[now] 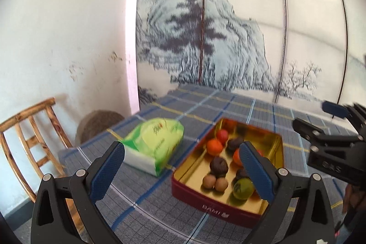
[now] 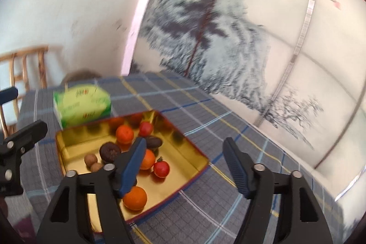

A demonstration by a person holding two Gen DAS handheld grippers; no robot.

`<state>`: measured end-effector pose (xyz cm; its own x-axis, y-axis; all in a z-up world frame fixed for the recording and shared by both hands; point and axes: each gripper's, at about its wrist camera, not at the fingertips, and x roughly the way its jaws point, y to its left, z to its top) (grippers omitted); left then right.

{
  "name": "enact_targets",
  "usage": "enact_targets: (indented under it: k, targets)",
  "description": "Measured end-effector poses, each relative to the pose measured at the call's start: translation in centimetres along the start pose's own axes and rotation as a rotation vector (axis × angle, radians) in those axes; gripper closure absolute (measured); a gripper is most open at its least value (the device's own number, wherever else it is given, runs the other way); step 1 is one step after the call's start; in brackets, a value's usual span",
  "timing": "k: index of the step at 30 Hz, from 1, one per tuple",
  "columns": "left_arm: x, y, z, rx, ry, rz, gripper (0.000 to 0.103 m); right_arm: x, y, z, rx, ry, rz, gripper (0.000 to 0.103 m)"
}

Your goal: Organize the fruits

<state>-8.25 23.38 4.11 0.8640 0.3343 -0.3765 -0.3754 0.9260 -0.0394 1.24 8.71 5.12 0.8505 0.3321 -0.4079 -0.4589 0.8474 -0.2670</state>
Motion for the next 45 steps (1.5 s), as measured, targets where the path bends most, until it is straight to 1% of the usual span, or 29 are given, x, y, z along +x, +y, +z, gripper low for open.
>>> enact_targets:
  k: [1,3,4,7,14,20,25,33,45]
  targets:
    - [-0.4,-0.2,0.3,0.003,-0.009,0.003,0.001,-1.1,-0.7,-0.1,0.048,-0.026,0.0,0.019]
    - [-1.1,-0.5,0.9,0.009,-0.027,0.001,0.001,-2.7,-1.6,-0.2,0.103,-0.068,0.003,0.014]
    - [-1.5,-0.7,1.2,0.011,-0.035,-0.003,0.001,-3.5,-1.7,-0.3,0.121,-0.085,-0.001,0.01]
    - [-2.6,-1.3,2.0,0.024,-0.055,-0.014,0.001,-5.4,-2.0,-0.3,0.146,-0.127,-0.006,0.006]
    - [-4.9,-1.8,3.0,0.054,-0.094,-0.024,0.001,-8.7,-1.4,-0.3,0.139,-0.196,-0.031,0.003]
    - [-6.5,-1.3,4.0,0.026,-0.128,-0.034,0.001,-10.3,-1.5,0.0,0.136,-0.223,-0.035,0.001]
    - [-6.8,-1.1,4.5,0.011,-0.124,-0.04,0.001,-10.8,-1.6,0.2,0.13,-0.226,-0.041,0.001]
    - [-7.7,-1.4,4.8,0.027,-0.15,-0.034,0.0,-11.4,-1.5,0.2,0.119,-0.228,-0.044,0.001]
    - [-7.9,-1.8,4.7,0.034,-0.147,-0.033,0.0,-11.6,-1.4,0.1,0.119,-0.225,-0.045,0.001]
